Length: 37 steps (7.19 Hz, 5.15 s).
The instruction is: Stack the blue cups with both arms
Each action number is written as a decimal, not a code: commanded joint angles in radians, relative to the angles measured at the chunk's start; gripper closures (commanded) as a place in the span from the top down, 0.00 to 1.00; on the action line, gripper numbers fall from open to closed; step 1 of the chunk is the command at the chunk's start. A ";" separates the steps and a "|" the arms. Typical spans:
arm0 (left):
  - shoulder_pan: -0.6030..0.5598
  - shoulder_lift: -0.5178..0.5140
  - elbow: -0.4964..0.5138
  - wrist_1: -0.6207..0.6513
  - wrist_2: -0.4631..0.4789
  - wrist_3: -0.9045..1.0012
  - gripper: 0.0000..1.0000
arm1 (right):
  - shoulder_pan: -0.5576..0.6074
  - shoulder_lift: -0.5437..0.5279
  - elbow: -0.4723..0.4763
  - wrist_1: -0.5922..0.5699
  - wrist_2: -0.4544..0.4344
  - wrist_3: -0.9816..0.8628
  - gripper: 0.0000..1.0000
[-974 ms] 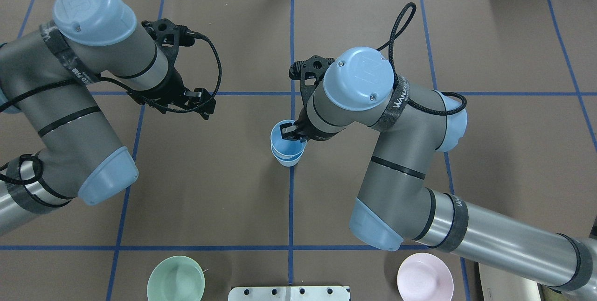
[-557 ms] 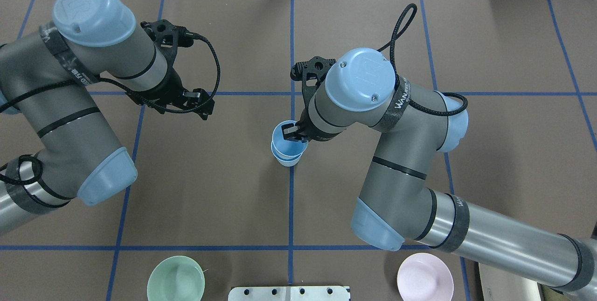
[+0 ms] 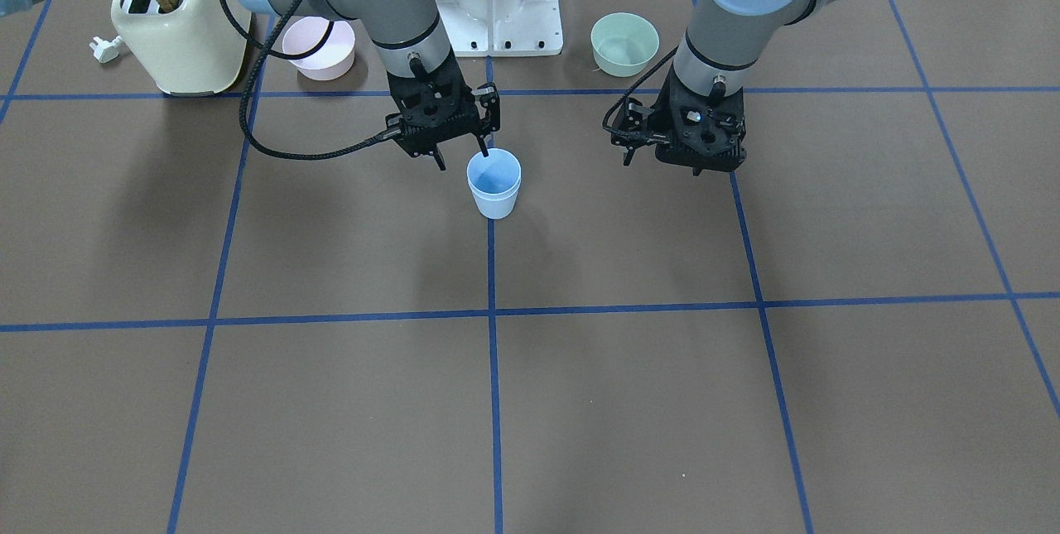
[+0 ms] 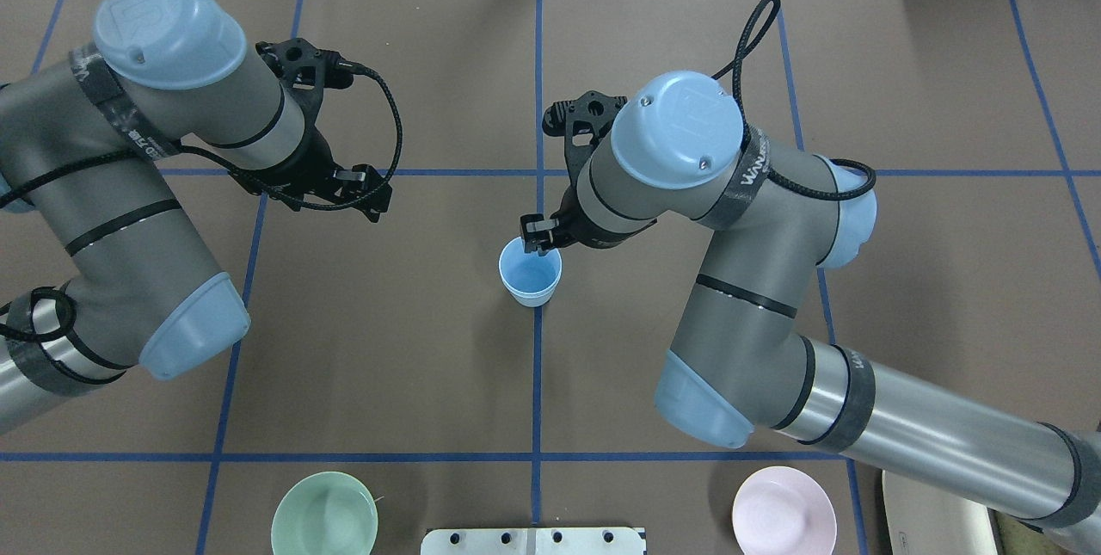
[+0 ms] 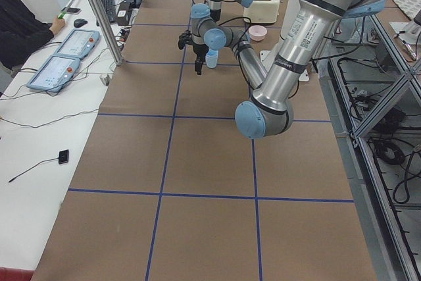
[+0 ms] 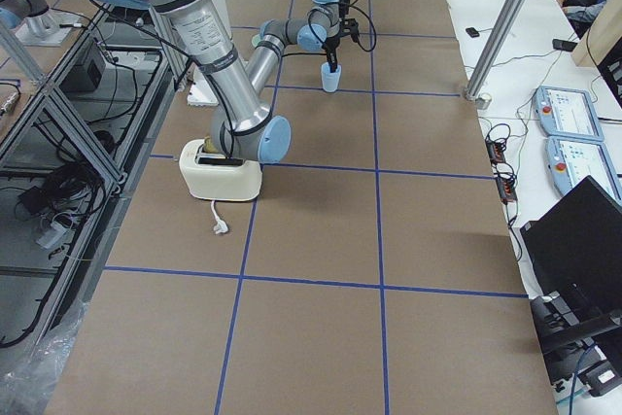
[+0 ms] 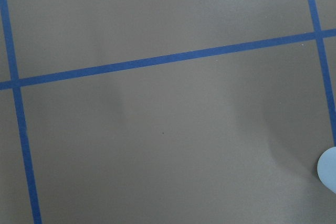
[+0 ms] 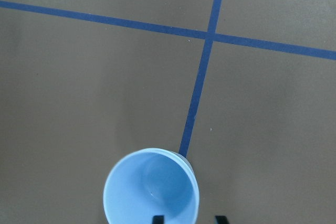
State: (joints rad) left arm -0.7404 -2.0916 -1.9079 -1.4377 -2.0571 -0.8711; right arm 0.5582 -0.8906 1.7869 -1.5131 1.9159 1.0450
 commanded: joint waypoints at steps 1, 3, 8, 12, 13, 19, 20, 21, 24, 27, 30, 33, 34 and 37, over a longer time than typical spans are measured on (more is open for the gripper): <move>-0.025 0.005 -0.006 -0.003 -0.006 0.009 0.98 | 0.125 -0.048 0.043 0.002 0.093 -0.008 1.00; -0.060 0.010 -0.008 0.005 -0.008 0.068 0.98 | 0.243 -0.093 0.095 0.002 0.095 -0.006 1.00; -0.357 0.169 -0.002 0.011 -0.181 0.502 0.98 | 0.390 -0.195 0.092 -0.004 0.151 -0.178 1.00; -0.609 0.257 0.091 0.078 -0.205 0.919 0.99 | 0.555 -0.403 0.106 -0.012 0.283 -0.445 1.00; -0.637 0.275 0.122 0.077 -0.204 1.008 0.99 | 0.613 -0.453 0.100 -0.013 0.308 -0.529 1.00; -0.743 0.355 0.161 0.075 -0.209 1.003 0.99 | 0.883 -0.573 -0.047 -0.016 0.414 -0.836 1.00; -0.747 0.367 0.161 0.077 -0.210 1.001 0.99 | 0.900 -0.596 -0.069 -0.015 0.414 -0.867 1.00; -0.751 0.376 0.164 0.077 -0.233 1.000 0.99 | 0.907 -0.625 -0.075 -0.013 0.413 -0.876 1.00; -0.752 0.390 0.167 0.071 -0.262 0.978 0.99 | 0.910 -0.654 -0.078 -0.006 0.408 -0.876 1.00; -0.751 0.392 0.168 0.069 -0.261 0.965 0.99 | 0.910 -0.654 -0.076 -0.002 0.406 -0.876 1.00; -0.751 0.508 0.201 0.028 -0.261 0.998 0.99 | 0.908 -0.656 -0.075 -0.001 0.410 -0.876 1.00; -0.754 0.550 0.196 0.026 -0.261 1.024 0.99 | 0.908 -0.659 -0.072 0.001 0.408 -0.876 1.00; -0.755 0.550 0.196 0.026 -0.261 1.024 0.99 | 0.908 -0.659 -0.072 0.001 0.407 -0.875 1.00; -0.755 0.551 0.196 0.026 -0.262 1.023 0.99 | 0.908 -0.657 -0.072 0.001 0.403 -0.875 1.00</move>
State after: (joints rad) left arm -1.4955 -1.5409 -1.7120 -1.4113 -2.3182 0.1524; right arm 1.4665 -1.5490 1.7150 -1.5125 2.3202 0.1702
